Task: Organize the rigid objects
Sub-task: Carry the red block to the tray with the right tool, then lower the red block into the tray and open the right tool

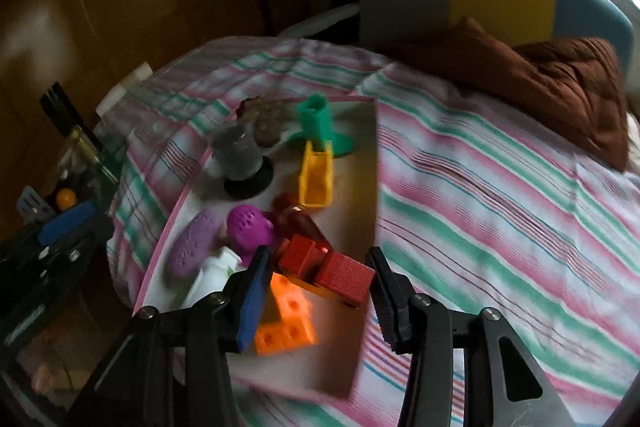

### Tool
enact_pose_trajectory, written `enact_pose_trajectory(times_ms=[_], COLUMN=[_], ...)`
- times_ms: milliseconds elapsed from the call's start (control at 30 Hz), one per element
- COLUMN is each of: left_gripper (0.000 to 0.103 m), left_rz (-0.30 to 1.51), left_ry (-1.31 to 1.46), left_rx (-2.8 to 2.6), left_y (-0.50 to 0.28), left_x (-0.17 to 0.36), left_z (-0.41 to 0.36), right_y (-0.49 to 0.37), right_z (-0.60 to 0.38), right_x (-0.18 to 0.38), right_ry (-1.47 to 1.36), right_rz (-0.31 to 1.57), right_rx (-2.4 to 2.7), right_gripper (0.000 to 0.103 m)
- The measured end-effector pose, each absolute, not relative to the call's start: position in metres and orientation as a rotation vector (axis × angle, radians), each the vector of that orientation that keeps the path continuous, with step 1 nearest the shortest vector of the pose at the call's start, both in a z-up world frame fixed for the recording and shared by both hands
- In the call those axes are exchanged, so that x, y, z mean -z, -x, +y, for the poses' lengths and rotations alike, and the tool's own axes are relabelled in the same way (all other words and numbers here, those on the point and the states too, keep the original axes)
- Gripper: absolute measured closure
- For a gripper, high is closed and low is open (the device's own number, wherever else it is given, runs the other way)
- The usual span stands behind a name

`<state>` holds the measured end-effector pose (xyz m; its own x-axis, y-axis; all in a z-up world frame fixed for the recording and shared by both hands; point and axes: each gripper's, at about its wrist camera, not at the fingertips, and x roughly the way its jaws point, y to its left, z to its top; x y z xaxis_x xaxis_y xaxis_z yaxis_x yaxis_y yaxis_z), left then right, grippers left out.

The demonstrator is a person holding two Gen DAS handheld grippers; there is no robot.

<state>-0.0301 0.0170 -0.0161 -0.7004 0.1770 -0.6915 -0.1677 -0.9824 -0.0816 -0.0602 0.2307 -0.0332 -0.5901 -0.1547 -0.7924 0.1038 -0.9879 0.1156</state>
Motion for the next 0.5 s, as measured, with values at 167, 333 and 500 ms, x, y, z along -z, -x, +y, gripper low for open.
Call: enact_pose_trajectory(times_ms=[167, 333, 500], left_gripper=[0.062, 0.062, 0.062], left_rz=[0.006, 0.001, 0.01], left_ry=[1.076, 1.1, 1.104], left_rx=[-2.773, -2.777, -2.784], left_y=[0.029, 0.032, 0.03], left_x=[0.01, 0.011, 0.011], left_z=[0.016, 0.014, 0.014], right_y=[0.083, 0.085, 0.083], right_z=[0.207, 0.2, 0.204], right_x=[0.059, 0.068, 0.061], right_ry=[-1.421, -1.406, -1.361], right_rz=[-0.05, -0.001, -0.033], right_rx=[2.61, 2.625, 2.653], right_gripper=[0.055, 0.053, 0.042])
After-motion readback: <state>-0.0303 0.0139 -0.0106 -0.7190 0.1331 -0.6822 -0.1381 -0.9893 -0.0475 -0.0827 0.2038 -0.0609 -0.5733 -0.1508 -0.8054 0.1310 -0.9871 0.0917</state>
